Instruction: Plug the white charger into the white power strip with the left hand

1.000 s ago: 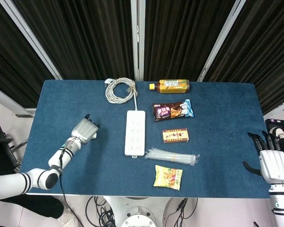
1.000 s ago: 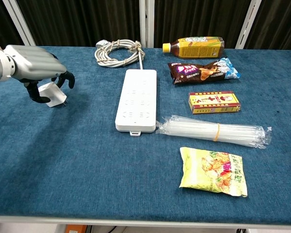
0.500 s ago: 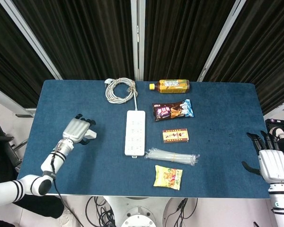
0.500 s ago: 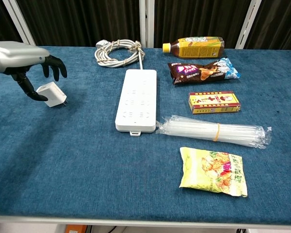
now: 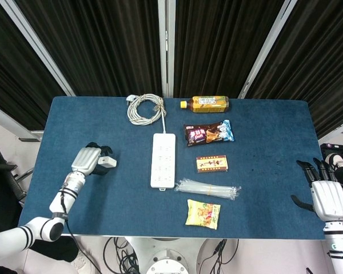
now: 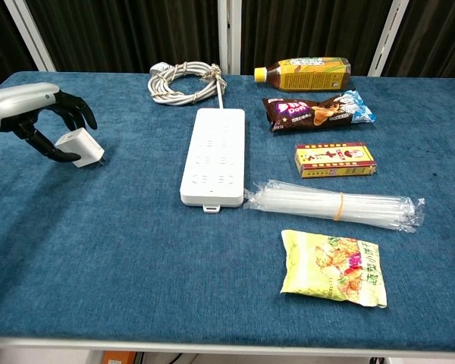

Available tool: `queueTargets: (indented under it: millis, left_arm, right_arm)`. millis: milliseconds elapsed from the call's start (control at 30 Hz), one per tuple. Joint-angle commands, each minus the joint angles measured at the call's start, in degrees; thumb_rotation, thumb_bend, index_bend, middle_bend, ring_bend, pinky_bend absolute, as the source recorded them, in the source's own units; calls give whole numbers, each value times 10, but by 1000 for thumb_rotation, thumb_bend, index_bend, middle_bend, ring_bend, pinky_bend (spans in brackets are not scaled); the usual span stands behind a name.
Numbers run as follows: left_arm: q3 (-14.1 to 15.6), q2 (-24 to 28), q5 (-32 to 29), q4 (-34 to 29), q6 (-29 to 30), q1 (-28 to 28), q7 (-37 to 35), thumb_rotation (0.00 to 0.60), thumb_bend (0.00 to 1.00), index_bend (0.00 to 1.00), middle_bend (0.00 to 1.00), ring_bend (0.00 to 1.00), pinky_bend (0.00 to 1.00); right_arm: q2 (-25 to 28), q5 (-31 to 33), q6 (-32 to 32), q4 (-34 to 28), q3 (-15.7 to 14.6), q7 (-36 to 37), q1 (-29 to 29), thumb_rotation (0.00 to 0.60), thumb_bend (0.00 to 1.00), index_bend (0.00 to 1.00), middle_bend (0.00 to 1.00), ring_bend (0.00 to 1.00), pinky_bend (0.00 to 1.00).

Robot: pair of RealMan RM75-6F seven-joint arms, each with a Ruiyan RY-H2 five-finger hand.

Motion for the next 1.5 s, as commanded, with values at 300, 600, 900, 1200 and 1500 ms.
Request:
queueTargets:
  millis: [300,600,900,1200,1500]
  left_arm:
    - [-7,-21,24,35,0,9,-13,600,247,374,397,287,179]
    - [-11,-18,30,41,-10,15,-18,600,250,389,401,286,178]
    - [-16,-24,37,55,-19,17,-29,600,286,437,439,308,179]
    - [-20,-31,54,66,-20,18,-53,600,396,530,525,367,209]
    - [-30,-10,97,43,-18,6,-112,600,512,599,605,440,298]
  right_arm:
    - [1,4,-2,0,0,1,0,600,88,116,152,33,13]
    - [0,5,-6,-2,1,-3,2,600,88,116,152,33,13]
    - [1,8,-6,-7,1,-9,2,600,88,116,153,33,13]
    - [0,10,-8,-11,2,-15,2,600,88,115,156,33,13]
    - [0,11,-8,-13,2,-19,4,600,88,115,156,33,13]
